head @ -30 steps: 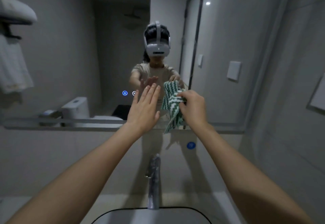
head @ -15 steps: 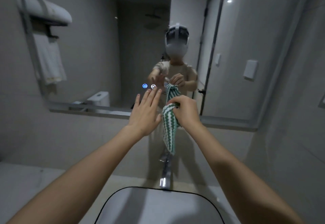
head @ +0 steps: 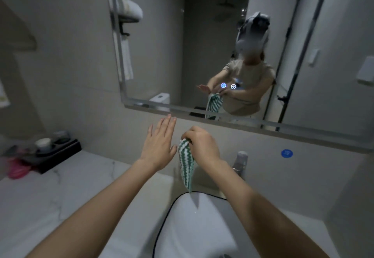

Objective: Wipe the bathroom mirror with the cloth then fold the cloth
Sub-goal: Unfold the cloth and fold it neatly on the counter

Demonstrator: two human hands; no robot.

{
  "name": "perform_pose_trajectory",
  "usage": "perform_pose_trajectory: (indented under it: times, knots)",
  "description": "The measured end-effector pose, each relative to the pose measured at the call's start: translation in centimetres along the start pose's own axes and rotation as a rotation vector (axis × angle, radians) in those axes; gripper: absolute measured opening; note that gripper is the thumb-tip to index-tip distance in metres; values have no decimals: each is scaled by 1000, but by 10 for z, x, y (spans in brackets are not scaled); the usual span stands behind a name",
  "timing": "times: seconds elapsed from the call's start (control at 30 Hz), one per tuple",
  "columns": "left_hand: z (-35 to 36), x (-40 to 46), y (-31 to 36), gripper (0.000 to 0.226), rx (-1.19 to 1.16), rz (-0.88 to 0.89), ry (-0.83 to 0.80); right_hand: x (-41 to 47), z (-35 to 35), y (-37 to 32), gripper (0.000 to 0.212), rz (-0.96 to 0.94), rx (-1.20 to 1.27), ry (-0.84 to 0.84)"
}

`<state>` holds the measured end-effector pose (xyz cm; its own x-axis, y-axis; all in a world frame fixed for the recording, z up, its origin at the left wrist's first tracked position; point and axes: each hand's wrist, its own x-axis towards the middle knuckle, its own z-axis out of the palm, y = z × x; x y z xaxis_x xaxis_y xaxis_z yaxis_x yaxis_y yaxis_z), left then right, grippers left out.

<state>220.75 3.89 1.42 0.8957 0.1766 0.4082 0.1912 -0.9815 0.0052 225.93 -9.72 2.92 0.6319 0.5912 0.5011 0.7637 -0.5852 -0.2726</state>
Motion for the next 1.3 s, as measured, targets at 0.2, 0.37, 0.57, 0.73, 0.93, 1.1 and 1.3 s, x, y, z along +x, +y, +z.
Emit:
perform_pose_trajectory:
  times: [0.2, 0.37, 0.57, 0.73, 0.93, 1.1, 1.3]
  knots:
    - [2, -46, -73, 76, -7, -27, -30, -2, 49, -66, 26, 29, 32, -47]
    - [4, -94, -142, 76, 2, -14, -59, -6, 93, -130, 32, 157, 83, -27]
    - [5, -149, -224, 75, 11, -26, -85, -7, 141, -202, 36, 223, 151, -44]
    - [9, -177, -282, 75, -4, -97, -114, -1, 170, -244, 37, 259, 162, -85]
    - [20, -187, -327, 73, -52, -177, -164, 30, 206, -275, 37, 282, 186, -144]
    - [41, -179, -366, 72, -105, -245, -221, 65, 242, -292, 37, 272, 248, -184]
    - [56, -140, -409, 72, -127, -241, -241, 117, 273, -295, 34, 280, 295, -196]
